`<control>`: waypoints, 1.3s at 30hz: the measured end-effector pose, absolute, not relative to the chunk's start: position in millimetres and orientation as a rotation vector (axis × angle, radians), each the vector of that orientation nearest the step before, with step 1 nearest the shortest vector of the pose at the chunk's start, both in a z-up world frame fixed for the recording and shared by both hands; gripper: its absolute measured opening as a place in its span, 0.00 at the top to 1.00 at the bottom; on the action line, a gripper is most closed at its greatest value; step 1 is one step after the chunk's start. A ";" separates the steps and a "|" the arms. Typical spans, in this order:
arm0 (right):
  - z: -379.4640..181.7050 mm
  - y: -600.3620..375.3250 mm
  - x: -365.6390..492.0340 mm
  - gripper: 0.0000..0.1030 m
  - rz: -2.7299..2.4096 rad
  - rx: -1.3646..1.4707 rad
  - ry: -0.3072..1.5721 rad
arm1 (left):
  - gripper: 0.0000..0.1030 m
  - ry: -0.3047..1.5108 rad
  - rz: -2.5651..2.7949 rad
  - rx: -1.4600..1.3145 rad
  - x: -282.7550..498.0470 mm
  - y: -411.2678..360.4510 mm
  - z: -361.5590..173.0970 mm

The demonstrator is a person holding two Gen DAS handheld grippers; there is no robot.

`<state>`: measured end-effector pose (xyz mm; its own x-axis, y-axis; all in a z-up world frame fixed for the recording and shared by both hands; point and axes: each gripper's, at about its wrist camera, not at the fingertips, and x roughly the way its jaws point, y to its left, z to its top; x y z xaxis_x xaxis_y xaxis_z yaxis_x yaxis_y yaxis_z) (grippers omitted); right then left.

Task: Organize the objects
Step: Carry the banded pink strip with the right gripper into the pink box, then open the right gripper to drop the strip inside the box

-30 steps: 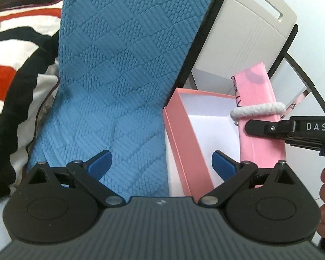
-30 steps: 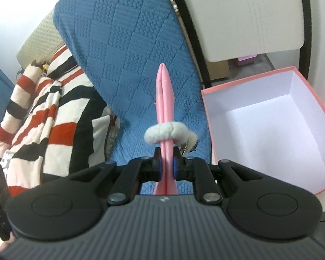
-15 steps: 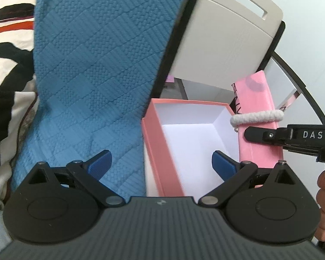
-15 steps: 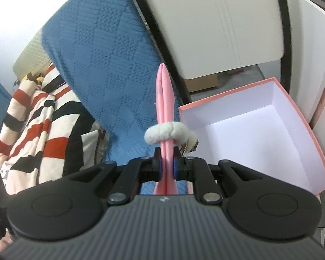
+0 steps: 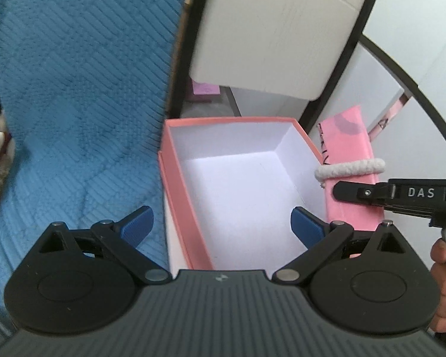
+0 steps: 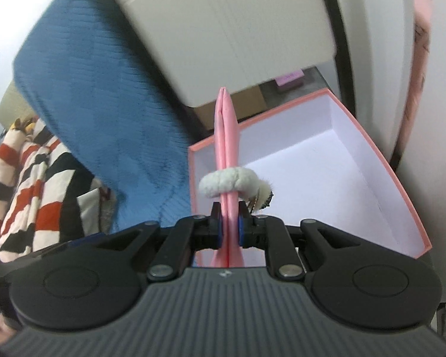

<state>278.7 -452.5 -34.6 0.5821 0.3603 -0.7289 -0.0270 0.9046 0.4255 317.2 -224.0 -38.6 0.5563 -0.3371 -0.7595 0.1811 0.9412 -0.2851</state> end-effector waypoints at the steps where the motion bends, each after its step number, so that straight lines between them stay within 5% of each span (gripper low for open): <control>1: -39.1 -457.2 280.4 0.87 0.229 0.398 0.930 | 0.02 0.943 -0.311 -0.179 320.5 -229.5 -43.1; 32: -166.5 -478.9 343.8 0.84 0.126 0.348 1.074 | 0.02 1.057 -0.283 -0.156 381.7 -262.6 -125.5; 35: -166.7 -479.0 345.8 0.59 0.112 0.343 1.072 | 0.02 1.053 -0.287 -0.157 379.3 -261.4 -124.5; 37: -164.5 -479.6 344.2 0.28 0.103 0.338 1.064 | 0.02 1.051 -0.289 -0.160 378.4 -260.4 -124.4; 39: -160.2 -479.2 342.1 0.21 0.095 0.330 1.048 | 0.02 1.050 -0.292 -0.168 377.6 -258.4 -124.2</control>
